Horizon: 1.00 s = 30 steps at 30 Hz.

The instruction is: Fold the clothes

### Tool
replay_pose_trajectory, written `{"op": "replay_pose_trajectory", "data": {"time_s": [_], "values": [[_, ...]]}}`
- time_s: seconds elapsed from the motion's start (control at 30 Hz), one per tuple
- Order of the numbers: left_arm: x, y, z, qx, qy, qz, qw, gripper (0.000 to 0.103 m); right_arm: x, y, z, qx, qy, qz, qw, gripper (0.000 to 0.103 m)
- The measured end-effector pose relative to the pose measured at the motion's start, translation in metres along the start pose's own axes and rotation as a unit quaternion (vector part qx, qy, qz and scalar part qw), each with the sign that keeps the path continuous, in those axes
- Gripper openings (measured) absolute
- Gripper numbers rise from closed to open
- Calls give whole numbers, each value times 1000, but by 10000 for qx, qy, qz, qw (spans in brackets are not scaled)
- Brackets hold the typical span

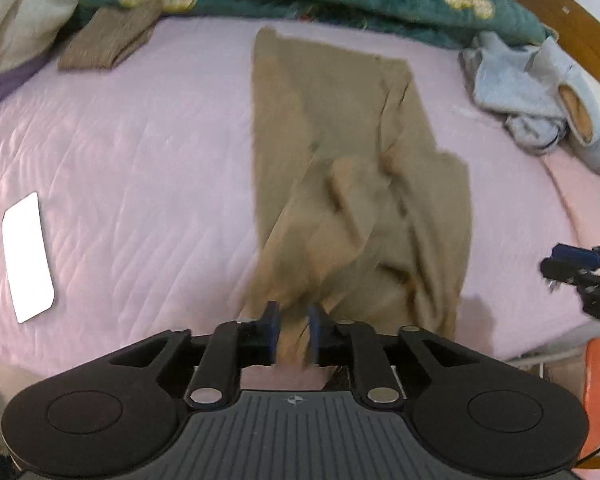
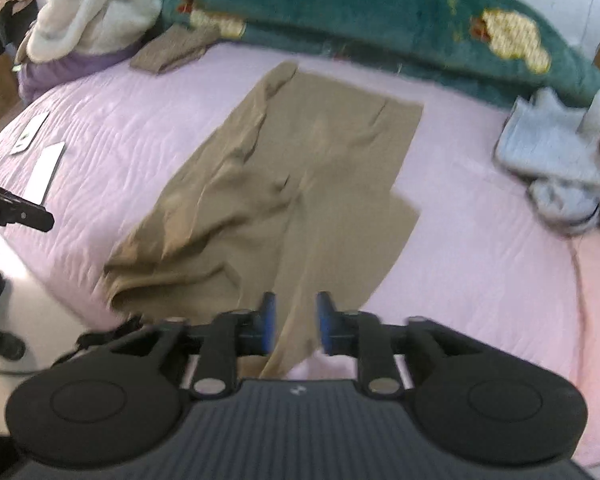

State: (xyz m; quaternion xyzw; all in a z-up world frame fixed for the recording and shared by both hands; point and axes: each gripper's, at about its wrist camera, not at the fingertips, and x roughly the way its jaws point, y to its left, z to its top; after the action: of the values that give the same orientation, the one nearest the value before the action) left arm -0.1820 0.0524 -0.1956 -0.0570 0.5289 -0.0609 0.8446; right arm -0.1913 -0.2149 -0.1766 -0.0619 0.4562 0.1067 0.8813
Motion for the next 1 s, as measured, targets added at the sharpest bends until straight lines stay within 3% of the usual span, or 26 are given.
{"op": "replay_pose_trajectory", "data": {"time_s": [0.1,0.37,0.6,0.67,0.7,0.8,0.9,1.0], "values": [[9,-26,36,51,-140,-90,9998,46,12,-10,25,-2,-136,-48,9999,46],[96,-53,95,-6,-65,114,9999,46,72,-33,68,64,4,220,9997,52],[160,-60,111,-9,371,215,9991,45,128,-58,74,202,267,565,9978,53],[173,-58,111,-14,476,244,9986,40,142,-63,72,257,346,635,9970,53],[178,-56,110,-36,555,202,9983,29,149,-63,72,245,381,667,9967,54],[193,-55,108,-129,746,124,9971,15,164,-67,72,278,462,799,9953,54],[199,-54,110,-211,776,31,9968,4,169,-69,69,308,513,848,9946,56],[201,-53,111,-255,756,-37,9968,1,171,-69,70,351,534,873,9941,56]]}}
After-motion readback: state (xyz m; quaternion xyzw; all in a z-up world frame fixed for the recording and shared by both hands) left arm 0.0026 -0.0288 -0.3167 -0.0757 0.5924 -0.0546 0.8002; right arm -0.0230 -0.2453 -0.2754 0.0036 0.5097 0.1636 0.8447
